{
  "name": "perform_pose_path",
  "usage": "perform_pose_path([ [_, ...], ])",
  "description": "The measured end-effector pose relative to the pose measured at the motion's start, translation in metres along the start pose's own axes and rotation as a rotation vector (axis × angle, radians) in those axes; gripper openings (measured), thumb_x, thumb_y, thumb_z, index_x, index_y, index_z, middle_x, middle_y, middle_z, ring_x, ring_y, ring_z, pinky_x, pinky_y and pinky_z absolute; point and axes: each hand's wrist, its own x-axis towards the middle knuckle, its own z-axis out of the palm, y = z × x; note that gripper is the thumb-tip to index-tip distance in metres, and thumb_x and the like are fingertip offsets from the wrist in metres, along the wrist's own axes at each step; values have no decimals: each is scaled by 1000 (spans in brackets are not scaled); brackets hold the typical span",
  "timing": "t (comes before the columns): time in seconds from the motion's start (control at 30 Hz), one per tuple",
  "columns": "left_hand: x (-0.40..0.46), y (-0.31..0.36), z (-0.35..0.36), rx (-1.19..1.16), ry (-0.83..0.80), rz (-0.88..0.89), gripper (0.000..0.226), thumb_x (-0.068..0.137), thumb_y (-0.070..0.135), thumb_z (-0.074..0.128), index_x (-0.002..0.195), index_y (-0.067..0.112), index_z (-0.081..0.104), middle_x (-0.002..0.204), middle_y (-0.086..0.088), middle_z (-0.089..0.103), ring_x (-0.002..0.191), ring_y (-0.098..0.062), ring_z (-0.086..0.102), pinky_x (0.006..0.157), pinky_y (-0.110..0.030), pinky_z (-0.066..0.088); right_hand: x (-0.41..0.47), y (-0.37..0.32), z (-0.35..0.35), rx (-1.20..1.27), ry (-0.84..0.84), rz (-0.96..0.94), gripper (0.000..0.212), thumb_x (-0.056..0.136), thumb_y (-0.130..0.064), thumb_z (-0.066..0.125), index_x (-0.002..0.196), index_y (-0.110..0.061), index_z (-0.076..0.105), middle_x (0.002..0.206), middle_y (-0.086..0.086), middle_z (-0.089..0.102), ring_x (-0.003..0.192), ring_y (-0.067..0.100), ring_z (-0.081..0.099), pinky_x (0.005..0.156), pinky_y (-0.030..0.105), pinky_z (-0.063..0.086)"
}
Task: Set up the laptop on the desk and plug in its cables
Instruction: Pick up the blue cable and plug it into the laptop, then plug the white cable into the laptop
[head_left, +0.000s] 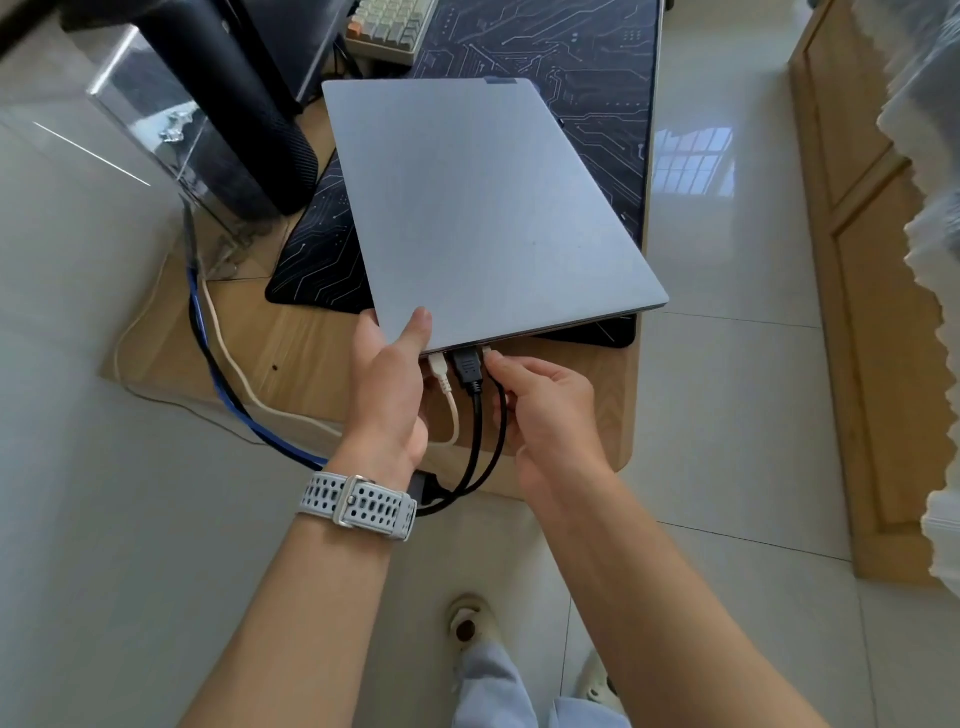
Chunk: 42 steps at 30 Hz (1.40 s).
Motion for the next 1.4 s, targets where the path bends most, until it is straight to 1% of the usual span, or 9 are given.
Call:
perform_pose_path([
  [0.23,1,-2,0,-3,-10,9,22,96,13,54,116,22,57,117,-5,68,109,-24,65,98,-50,50,3,-1,-2,24,-11,0,10,83,-16,74,86,-6,76,80,6,74,80,18,65,92,42,52],
  [0.4,1,-2,0,-9,-21,5,24,97,12,53,117,24,57,118,-4,68,111,-24,64,100,-50,48,8,-2,-2,39,19,19,15,82,-14,74,90,-2,73,89,15,74,95,32,68,93,43,52],
  [0.63,3,2,-2,-6,-45,-23,22,96,10,53,111,25,58,112,-4,70,105,-22,67,96,-48,52,7,-12,3,30,41,77,16,81,-8,73,94,3,71,93,19,74,102,37,67,97,52,50],
  [0.87,8,-1,-5,8,-45,-41,25,95,11,55,118,21,57,116,-2,69,109,-20,65,99,-44,50,4,-19,8,-63,77,107,14,80,-8,73,91,0,72,91,18,74,94,33,69,93,55,52],
  [1.1,6,4,-5,70,-42,-105,17,96,18,55,107,31,54,114,5,65,108,-13,61,91,-30,46,-7,-36,15,-99,63,190,9,88,-3,62,92,3,69,81,18,73,78,34,70,86,59,54],
  [1.17,4,6,-6,91,-58,-124,16,97,19,54,109,30,54,115,6,65,108,-12,60,91,-30,46,-13,-37,16,-166,36,181,12,89,-7,61,92,1,69,87,20,74,85,37,71,87,60,53],
  [1.23,2,10,-8,113,-72,-149,17,97,20,53,111,29,53,116,7,64,110,-13,60,91,-30,45,-16,-34,12,-359,33,111,20,83,-24,67,86,-5,73,91,21,74,94,41,69,88,62,52],
  [1.37,-6,27,-16,157,-146,-223,19,98,23,52,117,21,49,125,0,61,117,-17,56,101,-36,44,1,-29,-8,-584,29,52,76,42,-68,80,95,-15,67,94,10,73,93,33,69,86,54,55],
  [1.4,-7,34,-22,178,-158,-223,21,98,26,52,117,20,47,125,-1,60,115,-18,56,99,-38,45,-19,-52,4,-623,50,10,76,50,-66,80,102,-15,59,99,7,70,95,28,67,88,50,54],
])
